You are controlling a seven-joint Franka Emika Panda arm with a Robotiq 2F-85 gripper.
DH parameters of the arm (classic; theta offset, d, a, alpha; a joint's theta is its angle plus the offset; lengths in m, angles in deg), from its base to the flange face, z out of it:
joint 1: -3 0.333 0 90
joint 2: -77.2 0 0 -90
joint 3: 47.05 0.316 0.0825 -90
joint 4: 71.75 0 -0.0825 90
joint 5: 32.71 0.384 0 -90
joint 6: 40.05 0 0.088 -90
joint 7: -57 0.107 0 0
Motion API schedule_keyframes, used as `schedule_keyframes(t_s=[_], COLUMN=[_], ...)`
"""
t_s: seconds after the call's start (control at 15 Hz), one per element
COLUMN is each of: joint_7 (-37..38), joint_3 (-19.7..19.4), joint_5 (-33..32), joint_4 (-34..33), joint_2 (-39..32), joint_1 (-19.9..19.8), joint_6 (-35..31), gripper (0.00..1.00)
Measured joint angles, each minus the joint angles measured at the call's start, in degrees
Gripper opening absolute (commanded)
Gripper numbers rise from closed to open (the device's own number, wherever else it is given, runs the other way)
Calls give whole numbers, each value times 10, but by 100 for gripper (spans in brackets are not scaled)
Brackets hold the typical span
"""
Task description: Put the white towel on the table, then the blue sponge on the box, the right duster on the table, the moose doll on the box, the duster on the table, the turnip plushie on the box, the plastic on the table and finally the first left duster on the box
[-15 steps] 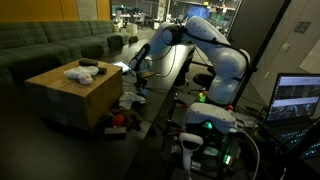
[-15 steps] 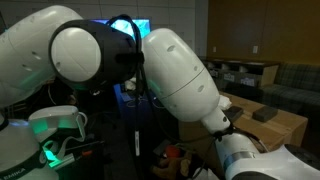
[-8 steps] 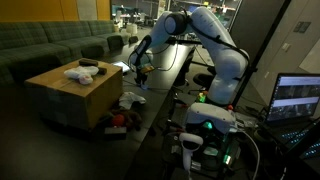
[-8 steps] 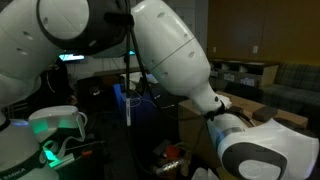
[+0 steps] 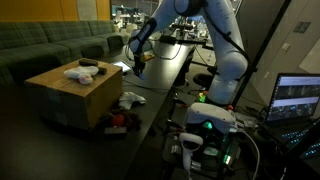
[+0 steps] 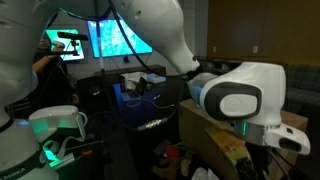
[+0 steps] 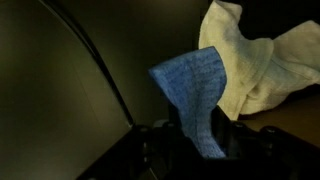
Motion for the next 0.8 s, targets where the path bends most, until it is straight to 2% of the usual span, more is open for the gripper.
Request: schedule_keyframes(t_s=[0.4,0.8], joint_7=[53,95], joint_3=[0,11], joint_5=[-58,-71], joint_4=[41,15], joint_2=[102,102], joint_1=[75,130], joint_6=[-16,-25], gripper=[18,18])
